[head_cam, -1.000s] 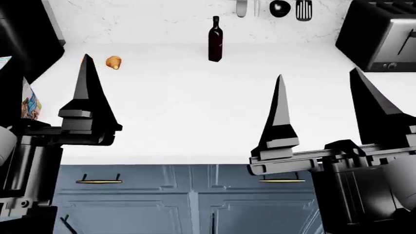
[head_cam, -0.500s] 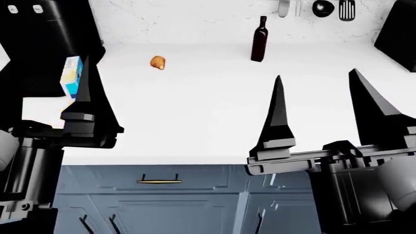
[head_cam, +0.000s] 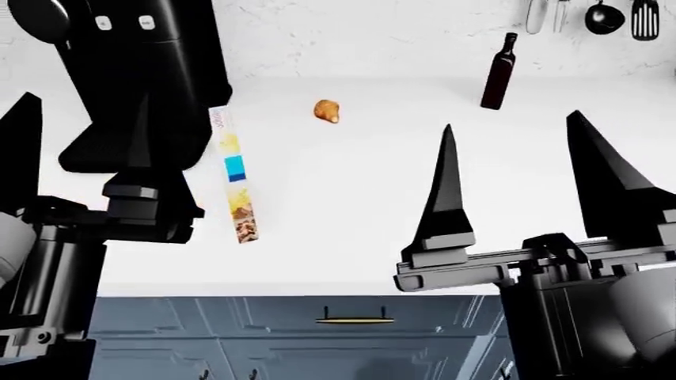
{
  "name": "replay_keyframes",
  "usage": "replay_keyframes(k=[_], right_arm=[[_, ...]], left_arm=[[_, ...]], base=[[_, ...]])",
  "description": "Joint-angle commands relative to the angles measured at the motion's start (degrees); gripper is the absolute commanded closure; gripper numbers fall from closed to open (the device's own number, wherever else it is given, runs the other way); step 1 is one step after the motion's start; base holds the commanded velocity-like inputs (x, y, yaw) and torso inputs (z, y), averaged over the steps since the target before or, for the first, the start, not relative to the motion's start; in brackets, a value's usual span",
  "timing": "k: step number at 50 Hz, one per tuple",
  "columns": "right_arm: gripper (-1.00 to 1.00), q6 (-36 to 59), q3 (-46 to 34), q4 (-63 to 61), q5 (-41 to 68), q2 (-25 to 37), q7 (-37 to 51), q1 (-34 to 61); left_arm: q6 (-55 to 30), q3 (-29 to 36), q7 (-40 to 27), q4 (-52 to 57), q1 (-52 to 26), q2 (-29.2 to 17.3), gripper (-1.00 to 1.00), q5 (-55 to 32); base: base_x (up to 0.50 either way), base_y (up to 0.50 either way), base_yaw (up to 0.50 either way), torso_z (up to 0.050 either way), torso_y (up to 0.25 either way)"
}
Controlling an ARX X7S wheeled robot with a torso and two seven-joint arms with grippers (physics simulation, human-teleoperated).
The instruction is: Pick the jello cup and cereal from the counter and place them in the cabinets closest to them.
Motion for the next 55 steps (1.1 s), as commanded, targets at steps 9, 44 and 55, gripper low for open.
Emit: replay_keyframes(k=[9,44,55], right_arm=[[-1.0,-0.9,-8.5,-0.2,1.4,1.0,4.0,7.5],[-1.0,2.5,-17.6,17.7,20.8,-9.6,-6.0,12.2],[-1.0,1.1,-18.1,22.0,21.9,-11.2,-9.9,10.6]], left_arm=[[0.0,0.1,-0.3,0.5,-0.1,-0.5,-1.0,-0.5],[0.5,0.5,-0.3,0.7,0.0,-1.1,-1.0,-0.5],[0.5,0.9,-0.3,0.8,-0.1,-1.2,-1.0,-0.4]], base=[[0.14,0.5,0.0,0.0,0.0],[0.03,0.19,0.0,0.0,0.0],[0.0,0.0,0.0,0.0,0.0]])
